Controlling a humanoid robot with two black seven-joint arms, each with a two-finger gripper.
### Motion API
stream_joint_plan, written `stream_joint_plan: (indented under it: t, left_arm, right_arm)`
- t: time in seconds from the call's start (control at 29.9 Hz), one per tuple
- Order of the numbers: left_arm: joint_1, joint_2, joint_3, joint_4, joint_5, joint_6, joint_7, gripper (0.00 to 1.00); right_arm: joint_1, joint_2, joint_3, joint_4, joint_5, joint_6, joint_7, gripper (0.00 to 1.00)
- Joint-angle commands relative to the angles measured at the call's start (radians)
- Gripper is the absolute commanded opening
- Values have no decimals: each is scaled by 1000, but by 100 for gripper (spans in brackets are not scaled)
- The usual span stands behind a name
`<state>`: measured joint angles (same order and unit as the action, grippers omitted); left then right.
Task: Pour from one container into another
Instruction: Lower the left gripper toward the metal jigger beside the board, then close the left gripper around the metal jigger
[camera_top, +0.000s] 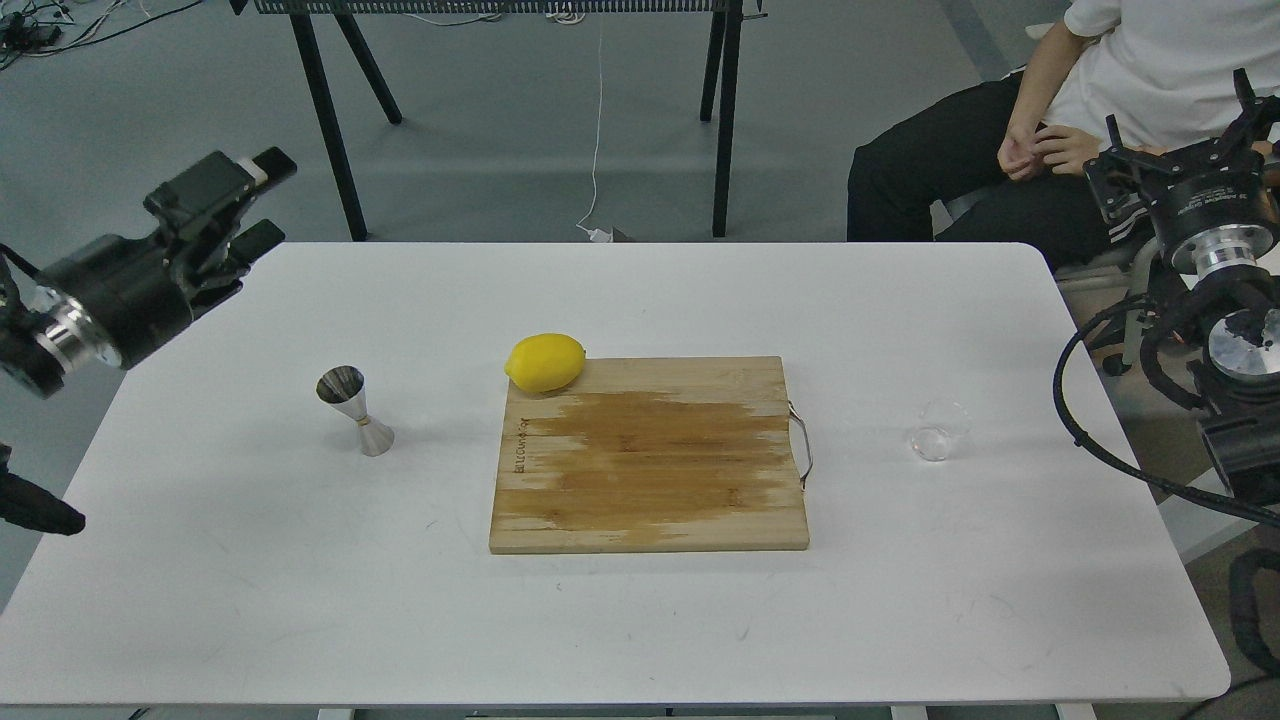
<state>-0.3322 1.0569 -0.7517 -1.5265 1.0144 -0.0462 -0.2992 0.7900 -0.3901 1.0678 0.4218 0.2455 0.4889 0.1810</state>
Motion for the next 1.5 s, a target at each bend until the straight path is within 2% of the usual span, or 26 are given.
stream_joint_plan:
  t: [0.0, 0.03, 0.13, 0.23, 0.33, 0.5, 0.57, 0.67, 1.1, 1.47]
  left_arm:
    - [88, -3, 3, -4, 228, 106, -73, 83]
    - [110, -9, 12, -1, 290, 158, -83, 82]
    - [148, -37, 66, 40, 407, 294, -75, 82]
    - [150, -78, 156, 147, 470, 356, -74, 82]
    - [147, -132, 218, 274, 588, 417, -70, 82]
    - [121, -300, 232, 569, 861, 535, -75, 82]
    - [110, -363, 230, 679, 940, 535, -74, 82]
    - [81, -429, 232, 758, 968, 535, -74, 82]
    - [-37, -537, 233, 868, 971, 535, -74, 82]
    - [-80, -577, 235, 896, 974, 535, -74, 82]
  right_arm:
    - [0, -1, 0, 0, 0, 0, 0, 100]
    - [0, -1, 0, -1, 0, 0, 0, 100]
    - [-2, -1, 0, 0, 0, 0, 0, 100]
    - [-2, -1, 0, 0, 0, 0, 0, 100]
    - [0, -1, 0, 0, 0, 0, 0, 100]
    - [0, -1, -2, 0, -2, 0, 0, 100]
    - [0, -1, -2, 0, -2, 0, 0, 100]
    - [-2, -1, -2, -1, -2, 0, 0, 100]
    - [9, -30, -5, 0, -2, 0, -1, 100]
    - [25, -36, -5, -1, -2, 0, -1, 100]
